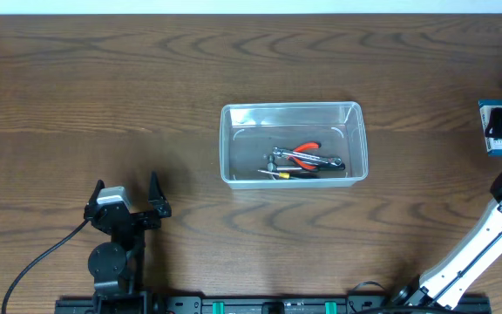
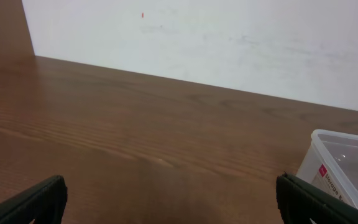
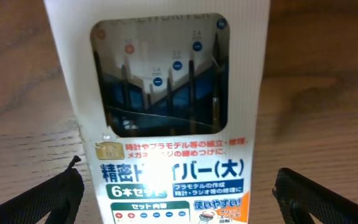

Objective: Pack container
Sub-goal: 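Lower the open right gripper around the blue screwdriver-set box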

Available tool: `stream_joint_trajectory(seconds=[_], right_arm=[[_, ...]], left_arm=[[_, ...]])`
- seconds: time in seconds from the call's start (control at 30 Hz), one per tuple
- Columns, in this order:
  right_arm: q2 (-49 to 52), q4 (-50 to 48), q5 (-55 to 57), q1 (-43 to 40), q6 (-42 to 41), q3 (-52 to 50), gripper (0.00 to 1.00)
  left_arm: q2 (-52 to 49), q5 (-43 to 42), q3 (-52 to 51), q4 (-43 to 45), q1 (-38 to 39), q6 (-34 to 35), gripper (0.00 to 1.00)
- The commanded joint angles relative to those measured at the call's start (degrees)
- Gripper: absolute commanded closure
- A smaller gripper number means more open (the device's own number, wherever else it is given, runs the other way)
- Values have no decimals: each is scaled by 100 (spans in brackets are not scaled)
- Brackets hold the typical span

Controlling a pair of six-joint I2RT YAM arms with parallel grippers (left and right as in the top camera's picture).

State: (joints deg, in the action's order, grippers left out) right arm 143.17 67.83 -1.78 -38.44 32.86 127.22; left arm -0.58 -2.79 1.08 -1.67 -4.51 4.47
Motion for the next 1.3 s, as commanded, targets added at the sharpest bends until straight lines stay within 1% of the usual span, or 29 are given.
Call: stream_joint_trajectory(seconds=[0.0, 0.4, 1.0, 1.17, 1.27], right_arm=[[175, -24, -184, -4, 157, 120, 1], [238, -125, -9, 87, 409, 120, 1], [507, -160, 48, 107, 474, 120, 1], [507, -186, 92, 114, 472, 120, 7], [507, -232, 94, 133, 470, 120, 7]], left_arm=[[35, 92, -85, -232, -35, -31, 2], [35, 92, -85, -232, -35, -31, 2], [35, 92, -85, -232, -35, -31, 2], [35, 92, -85, -234, -35, -31, 2], [35, 92, -85, -232, -35, -31, 2]])
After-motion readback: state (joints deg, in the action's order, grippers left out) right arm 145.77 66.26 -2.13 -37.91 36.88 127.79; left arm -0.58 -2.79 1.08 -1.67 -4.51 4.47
